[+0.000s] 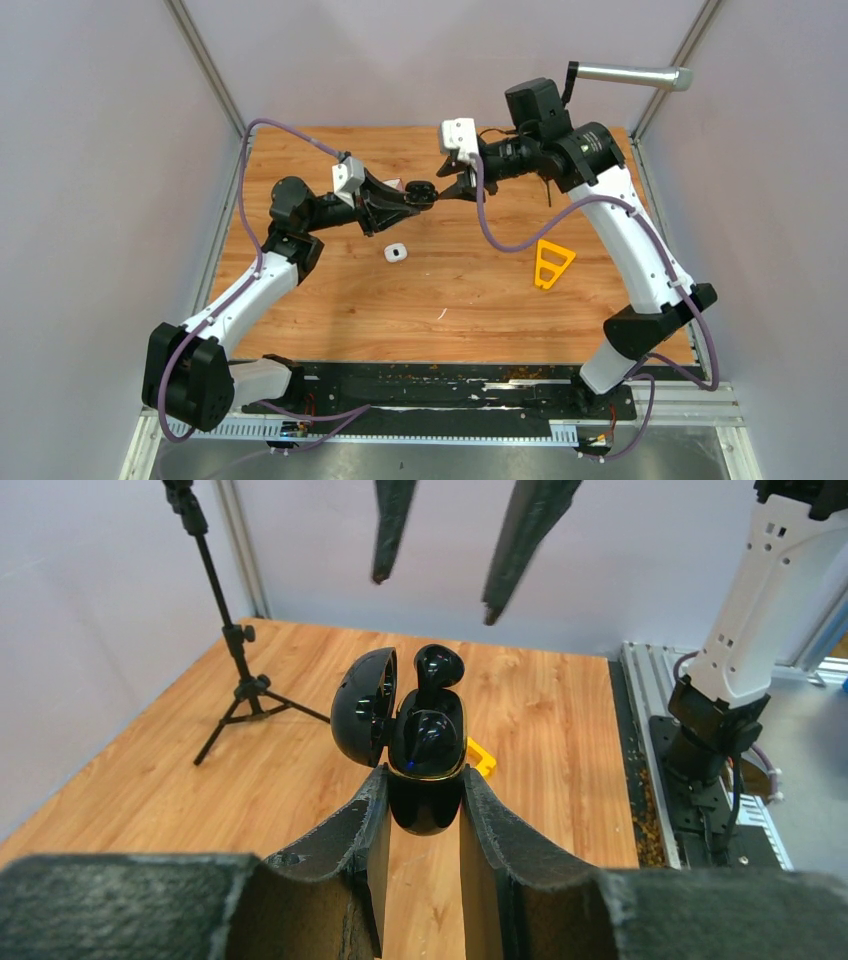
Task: Insert the wireless bluetooth earbuds into the charging case
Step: Adjust the earbud with the charging case.
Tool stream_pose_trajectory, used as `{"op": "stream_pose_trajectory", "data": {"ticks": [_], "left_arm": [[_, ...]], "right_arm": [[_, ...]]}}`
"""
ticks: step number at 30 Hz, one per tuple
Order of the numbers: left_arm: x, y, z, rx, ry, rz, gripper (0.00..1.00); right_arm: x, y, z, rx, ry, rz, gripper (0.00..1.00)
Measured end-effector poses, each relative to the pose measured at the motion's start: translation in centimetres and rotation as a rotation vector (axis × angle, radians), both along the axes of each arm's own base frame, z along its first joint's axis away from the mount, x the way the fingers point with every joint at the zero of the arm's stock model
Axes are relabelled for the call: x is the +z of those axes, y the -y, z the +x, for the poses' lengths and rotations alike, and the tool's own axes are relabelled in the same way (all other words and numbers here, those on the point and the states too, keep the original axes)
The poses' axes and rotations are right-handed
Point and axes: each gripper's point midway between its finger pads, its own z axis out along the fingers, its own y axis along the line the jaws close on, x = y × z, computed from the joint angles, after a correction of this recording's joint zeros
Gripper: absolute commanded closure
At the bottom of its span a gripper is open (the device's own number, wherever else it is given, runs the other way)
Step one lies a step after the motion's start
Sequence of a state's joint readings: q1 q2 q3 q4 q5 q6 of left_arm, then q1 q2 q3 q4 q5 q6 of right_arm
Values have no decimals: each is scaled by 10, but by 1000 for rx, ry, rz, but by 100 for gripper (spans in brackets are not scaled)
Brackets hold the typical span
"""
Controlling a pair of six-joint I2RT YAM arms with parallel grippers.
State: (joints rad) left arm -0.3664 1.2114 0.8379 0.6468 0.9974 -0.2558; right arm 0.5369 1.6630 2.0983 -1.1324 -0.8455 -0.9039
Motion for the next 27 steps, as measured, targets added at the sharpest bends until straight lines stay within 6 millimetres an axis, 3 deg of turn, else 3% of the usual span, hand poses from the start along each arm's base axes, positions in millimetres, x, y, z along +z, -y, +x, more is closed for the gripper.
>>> {"op": "stream_pose_trajectory", "data": {"ticks": [6, 9, 14, 21, 27], "left_arm": [[-12, 0, -5, -23, -32, 19, 100], [-14, 0, -6, -32, -33, 25, 100], [-18, 0, -12, -60, -27, 45, 100], [-29, 0, -17, -97, -23, 80, 100], [-33, 0, -19, -108, -22, 95, 100]], "right_arm": [[3, -5, -37, 142, 226, -68, 63], [3, -4, -46, 182, 296, -98, 65], [-6, -1, -45, 219, 361, -153, 66], [-40, -2, -42, 284, 423, -258, 66], [-42, -4, -40, 303, 471, -278, 66]]}}
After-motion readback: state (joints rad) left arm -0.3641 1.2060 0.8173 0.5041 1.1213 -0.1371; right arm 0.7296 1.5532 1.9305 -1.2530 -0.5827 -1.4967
